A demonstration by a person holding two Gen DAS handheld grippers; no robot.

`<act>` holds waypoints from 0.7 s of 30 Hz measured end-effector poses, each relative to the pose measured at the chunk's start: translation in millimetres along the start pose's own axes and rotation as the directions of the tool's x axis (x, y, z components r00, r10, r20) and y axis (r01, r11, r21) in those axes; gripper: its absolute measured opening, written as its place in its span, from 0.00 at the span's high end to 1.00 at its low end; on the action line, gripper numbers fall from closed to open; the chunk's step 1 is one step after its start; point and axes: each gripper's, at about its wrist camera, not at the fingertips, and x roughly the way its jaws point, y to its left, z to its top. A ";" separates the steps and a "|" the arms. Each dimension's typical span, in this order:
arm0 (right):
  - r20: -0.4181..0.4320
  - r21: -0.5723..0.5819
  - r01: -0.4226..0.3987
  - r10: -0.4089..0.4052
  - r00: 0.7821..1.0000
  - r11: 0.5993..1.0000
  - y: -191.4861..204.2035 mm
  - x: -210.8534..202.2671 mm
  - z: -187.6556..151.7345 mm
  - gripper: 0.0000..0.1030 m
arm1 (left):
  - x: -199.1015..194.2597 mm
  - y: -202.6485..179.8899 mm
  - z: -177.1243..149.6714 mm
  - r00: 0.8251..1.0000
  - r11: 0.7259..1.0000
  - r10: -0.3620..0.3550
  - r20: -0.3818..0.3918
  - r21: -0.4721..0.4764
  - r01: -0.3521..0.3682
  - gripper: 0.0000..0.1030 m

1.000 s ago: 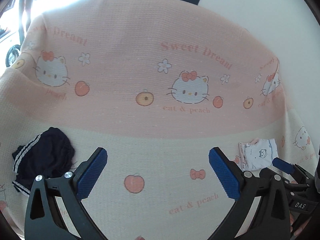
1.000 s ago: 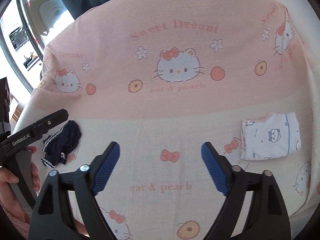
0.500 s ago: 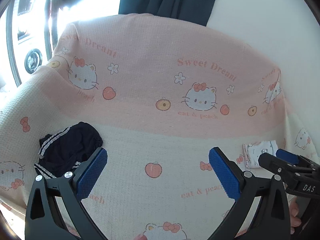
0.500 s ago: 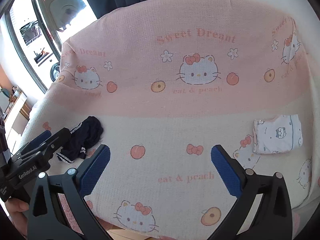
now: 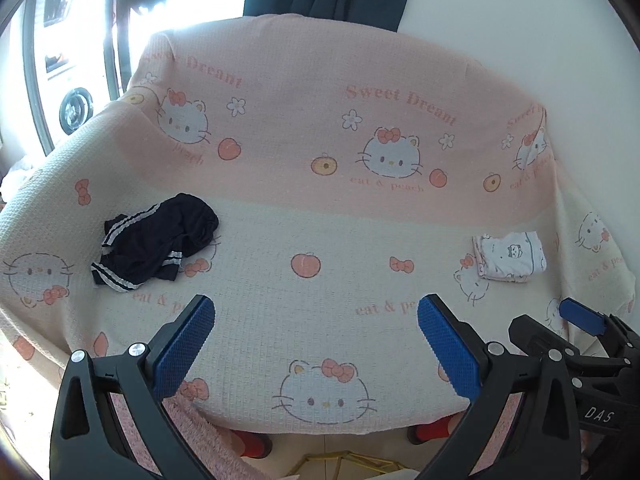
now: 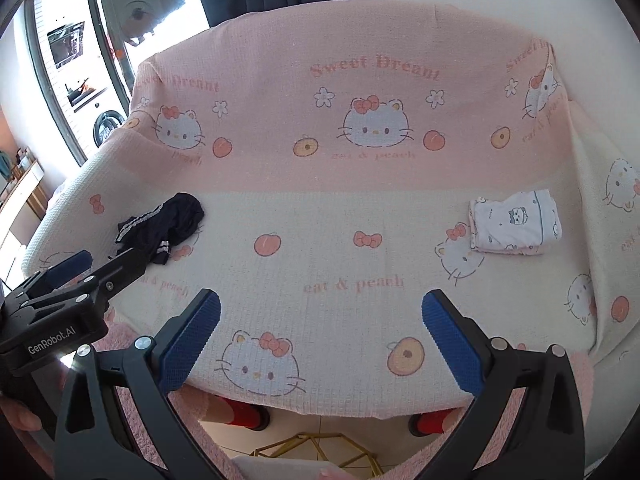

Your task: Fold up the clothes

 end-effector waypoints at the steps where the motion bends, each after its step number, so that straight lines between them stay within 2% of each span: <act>1: -0.002 0.002 0.005 -0.005 1.000 1.000 -0.9 -2.5 -2.9 0.01 | -4.8 -0.4 -1.7 1.000 1.000 -0.014 0.004 0.002 0.014 0.00; 4: -0.005 0.000 0.017 -0.017 1.000 1.000 -2.7 -9.0 -10.4 0.00 | -16.4 -2.4 -3.5 0.999 0.999 -0.041 0.015 0.001 0.041 0.00; 7: -0.004 -0.006 0.020 -0.020 1.000 1.000 -1.5 -13.6 -14.0 0.00 | -21.8 -4.7 -2.9 0.999 0.999 -0.033 0.021 0.004 0.033 0.00; 12: -0.002 -0.019 0.015 -0.015 1.000 1.000 -0.1 -15.4 -14.0 0.00 | -18.2 -11.7 -6.0 0.999 0.999 -0.031 0.007 0.024 0.031 0.00; 16: -0.010 -0.020 0.018 -0.018 1.000 1.000 -1.5 -12.8 -14.0 0.00 | -14.5 -9.1 -7.0 0.998 0.998 -0.057 -0.007 0.009 0.057 0.00; 21: -0.008 -0.008 0.035 -0.035 0.999 0.999 -4.7 -11.5 -13.2 0.01 | -10.3 -6.0 -9.2 0.999 0.999 -0.046 -0.017 0.001 0.046 0.00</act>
